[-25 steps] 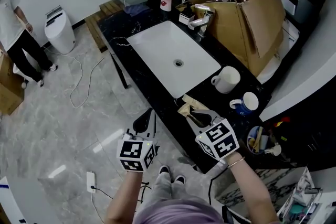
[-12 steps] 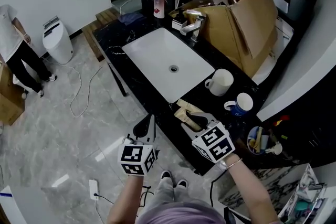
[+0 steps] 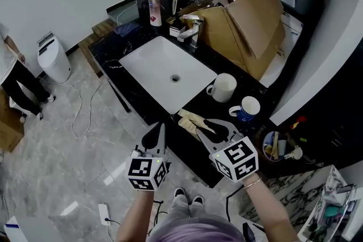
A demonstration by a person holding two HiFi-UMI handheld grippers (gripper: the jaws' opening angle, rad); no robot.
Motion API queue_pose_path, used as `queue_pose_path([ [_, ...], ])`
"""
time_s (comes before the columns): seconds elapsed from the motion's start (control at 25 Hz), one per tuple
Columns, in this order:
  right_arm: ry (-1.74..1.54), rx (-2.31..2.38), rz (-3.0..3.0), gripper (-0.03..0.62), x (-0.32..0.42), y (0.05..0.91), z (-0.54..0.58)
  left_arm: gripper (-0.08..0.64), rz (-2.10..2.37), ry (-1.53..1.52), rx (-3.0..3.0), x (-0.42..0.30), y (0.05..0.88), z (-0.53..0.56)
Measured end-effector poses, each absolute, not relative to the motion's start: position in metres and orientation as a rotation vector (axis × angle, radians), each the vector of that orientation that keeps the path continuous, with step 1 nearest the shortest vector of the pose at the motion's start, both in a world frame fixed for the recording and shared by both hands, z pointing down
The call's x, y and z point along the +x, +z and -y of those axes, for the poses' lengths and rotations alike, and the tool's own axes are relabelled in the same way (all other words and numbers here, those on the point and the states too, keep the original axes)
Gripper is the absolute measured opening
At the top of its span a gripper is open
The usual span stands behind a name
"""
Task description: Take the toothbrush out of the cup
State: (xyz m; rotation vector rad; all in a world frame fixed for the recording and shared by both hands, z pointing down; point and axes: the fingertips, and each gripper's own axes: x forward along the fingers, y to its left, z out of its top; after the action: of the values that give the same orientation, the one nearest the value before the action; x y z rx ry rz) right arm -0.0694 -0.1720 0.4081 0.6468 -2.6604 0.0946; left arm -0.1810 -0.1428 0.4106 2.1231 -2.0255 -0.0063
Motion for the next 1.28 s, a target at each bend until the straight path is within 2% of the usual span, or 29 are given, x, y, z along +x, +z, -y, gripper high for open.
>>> queue_pose_path([
  [0.36, 0.203, 0.915, 2.742, 0.089, -0.011, 0.375, 0.176, 0.0, 1.959, 0.011, 2.214, -0.15, 0.401, 0.153],
  [0.88, 0.264, 1.188, 2.753, 0.004, 0.056, 0.36, 0.172, 0.0, 1.919, 0.026, 2.262, -0.125, 0.396, 0.157],
  [1.28, 0.278, 1.261, 2.729, 0.003, 0.082, 0.366, 0.175, 0.0, 1.921, 0.028, 2.275, -0.111, 0.391, 0.16],
])
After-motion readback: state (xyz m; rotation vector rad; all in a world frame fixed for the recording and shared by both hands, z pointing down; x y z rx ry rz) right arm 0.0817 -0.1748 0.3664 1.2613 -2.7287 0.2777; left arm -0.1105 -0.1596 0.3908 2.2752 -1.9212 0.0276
